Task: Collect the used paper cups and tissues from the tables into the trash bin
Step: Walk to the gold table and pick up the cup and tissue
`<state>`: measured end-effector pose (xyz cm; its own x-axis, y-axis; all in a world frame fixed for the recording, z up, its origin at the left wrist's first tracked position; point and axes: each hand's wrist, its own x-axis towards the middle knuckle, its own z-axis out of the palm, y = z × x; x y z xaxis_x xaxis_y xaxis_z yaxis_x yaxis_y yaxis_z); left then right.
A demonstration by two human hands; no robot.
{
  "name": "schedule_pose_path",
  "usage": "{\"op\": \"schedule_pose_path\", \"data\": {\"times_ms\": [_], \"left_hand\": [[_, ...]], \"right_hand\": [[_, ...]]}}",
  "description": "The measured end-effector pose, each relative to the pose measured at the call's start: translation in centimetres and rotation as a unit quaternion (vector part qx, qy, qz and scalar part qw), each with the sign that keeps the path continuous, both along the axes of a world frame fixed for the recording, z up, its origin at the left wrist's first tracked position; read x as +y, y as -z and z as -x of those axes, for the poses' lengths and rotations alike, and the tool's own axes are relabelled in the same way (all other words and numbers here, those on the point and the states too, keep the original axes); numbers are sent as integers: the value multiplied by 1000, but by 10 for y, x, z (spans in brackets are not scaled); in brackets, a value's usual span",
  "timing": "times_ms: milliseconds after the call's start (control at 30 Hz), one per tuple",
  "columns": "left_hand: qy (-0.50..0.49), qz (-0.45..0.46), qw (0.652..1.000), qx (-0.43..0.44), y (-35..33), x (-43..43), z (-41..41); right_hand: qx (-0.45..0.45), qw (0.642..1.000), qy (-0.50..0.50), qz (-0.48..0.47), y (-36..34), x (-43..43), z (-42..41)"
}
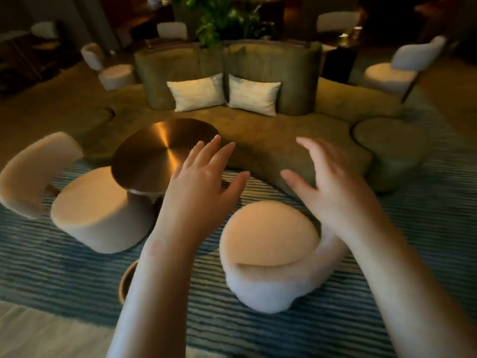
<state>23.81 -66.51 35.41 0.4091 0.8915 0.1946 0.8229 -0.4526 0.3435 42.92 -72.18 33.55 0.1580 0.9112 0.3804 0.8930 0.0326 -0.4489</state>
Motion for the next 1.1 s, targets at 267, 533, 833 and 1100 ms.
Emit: {"op": "schedule_pose_path", "data": {"times_ms": [267, 533, 833, 1100], "left_hand": [[119, -24, 992, -30, -1, -86, -244], [198, -49, 979, -25, -1, -120, -387], [221, -38, 974, -4, 21, -74, -520], [196, -2, 980, 12, 42, 28, -694]], "right_hand": [[-14, 992, 122, 29, -15, -133, -217], [5, 985, 167, 35, -11, -186, -348], [22, 982, 177, 57, 33, -144, -481], [24, 978, 193, 78, 42, -44, -660]]}}
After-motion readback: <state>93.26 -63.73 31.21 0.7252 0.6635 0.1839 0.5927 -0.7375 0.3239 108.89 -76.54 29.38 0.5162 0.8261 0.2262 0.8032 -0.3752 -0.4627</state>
